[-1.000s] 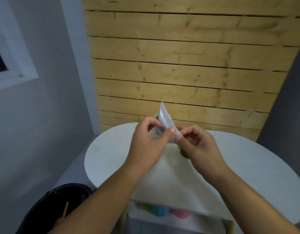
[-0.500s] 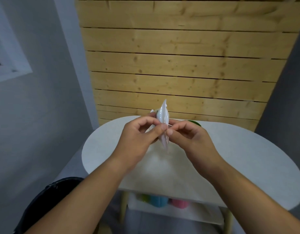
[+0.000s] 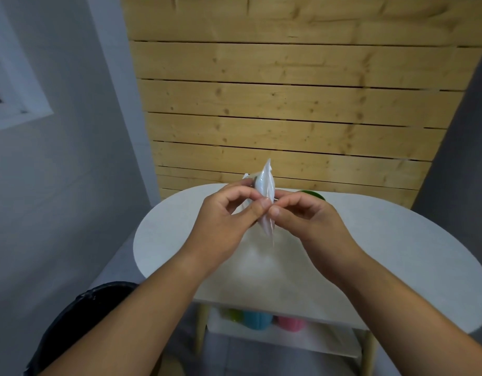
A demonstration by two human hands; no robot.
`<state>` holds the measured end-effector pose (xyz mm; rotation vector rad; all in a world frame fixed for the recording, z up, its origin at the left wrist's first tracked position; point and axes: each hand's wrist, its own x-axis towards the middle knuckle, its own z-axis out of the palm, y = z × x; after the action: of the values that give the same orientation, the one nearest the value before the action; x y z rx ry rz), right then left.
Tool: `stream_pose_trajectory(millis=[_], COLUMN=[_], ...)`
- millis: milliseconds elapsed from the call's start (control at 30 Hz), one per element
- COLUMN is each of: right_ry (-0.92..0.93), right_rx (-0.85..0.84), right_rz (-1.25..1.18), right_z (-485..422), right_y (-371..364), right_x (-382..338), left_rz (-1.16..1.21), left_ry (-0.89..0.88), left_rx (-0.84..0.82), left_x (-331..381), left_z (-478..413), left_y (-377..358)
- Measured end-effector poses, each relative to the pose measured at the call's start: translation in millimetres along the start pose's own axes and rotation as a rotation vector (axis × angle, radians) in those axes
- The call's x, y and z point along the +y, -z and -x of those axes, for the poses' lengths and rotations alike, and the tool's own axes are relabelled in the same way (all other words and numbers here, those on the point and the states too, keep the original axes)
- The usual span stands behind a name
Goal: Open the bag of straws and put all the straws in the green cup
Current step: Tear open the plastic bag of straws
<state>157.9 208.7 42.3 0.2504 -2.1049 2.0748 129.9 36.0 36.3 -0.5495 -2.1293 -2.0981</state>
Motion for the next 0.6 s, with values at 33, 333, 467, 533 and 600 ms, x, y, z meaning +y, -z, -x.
stream_pose_trajectory(millis=[33, 333, 467, 533, 600], right_ry=[-0.007, 0.065, 0.112, 0.116, 0.118], right_rx=[-0.001, 0.052, 0.123, 0.17, 0.216], right_rz=[0.006, 0.294, 0.375, 0.386, 0.382], right_z=[0, 3, 5, 6, 6], right_y=[0, -11, -17, -20, -23], right_x=[0, -3, -2, 0, 2], left_rz=[-0.016, -0.122, -0.171, -0.194, -0.229], left_ry=[-0.004, -0.009, 0.004, 0.016, 0.003], left_rx=[0.003, 0.071, 0.09, 0.124, 0.146], left_x=[-1, -5, -5, -3, -1], left_z=[0, 0, 3, 4, 4], left_y=[1, -5, -7, -11, -16])
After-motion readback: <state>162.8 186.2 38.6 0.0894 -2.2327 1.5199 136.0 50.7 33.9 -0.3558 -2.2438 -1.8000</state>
